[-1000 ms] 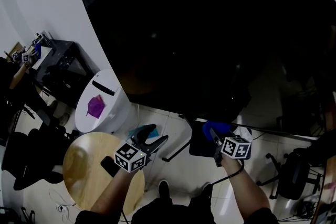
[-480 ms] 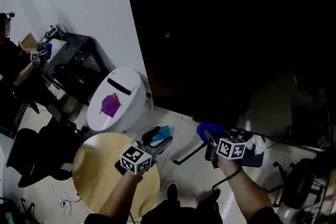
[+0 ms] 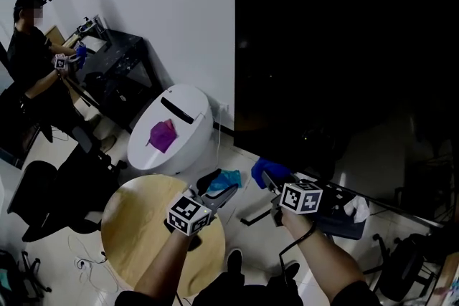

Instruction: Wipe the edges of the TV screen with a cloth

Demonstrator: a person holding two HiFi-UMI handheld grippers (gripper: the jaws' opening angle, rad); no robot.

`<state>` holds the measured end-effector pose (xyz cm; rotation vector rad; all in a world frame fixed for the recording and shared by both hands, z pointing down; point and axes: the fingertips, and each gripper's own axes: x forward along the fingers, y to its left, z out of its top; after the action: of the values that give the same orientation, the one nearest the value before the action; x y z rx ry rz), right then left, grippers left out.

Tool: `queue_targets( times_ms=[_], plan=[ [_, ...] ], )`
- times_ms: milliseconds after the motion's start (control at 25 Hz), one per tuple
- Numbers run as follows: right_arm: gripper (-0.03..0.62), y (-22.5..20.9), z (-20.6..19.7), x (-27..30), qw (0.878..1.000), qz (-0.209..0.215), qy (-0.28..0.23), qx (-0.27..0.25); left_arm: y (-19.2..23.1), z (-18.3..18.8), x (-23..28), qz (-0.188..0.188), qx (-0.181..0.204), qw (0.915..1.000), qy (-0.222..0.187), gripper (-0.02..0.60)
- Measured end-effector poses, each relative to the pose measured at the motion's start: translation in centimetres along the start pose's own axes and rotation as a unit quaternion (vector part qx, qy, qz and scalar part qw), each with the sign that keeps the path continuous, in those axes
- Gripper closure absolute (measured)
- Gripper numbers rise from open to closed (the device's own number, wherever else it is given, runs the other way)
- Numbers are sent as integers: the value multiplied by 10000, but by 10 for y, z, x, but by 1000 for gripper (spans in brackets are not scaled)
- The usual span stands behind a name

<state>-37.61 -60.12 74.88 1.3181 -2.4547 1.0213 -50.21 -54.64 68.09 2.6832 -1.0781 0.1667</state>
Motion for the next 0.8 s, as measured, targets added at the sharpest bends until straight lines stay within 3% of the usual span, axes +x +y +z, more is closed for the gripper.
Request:
queue_targets(
  times_ms=[400, 800],
  plan=[
    [372, 50, 0, 61, 9988, 441, 164, -125, 13, -17, 0, 95, 547, 9980, 310, 284],
    [372, 95, 1, 101, 9950, 930, 354, -33, 50, -26, 6, 403, 1136, 9900, 734, 244]
  ],
)
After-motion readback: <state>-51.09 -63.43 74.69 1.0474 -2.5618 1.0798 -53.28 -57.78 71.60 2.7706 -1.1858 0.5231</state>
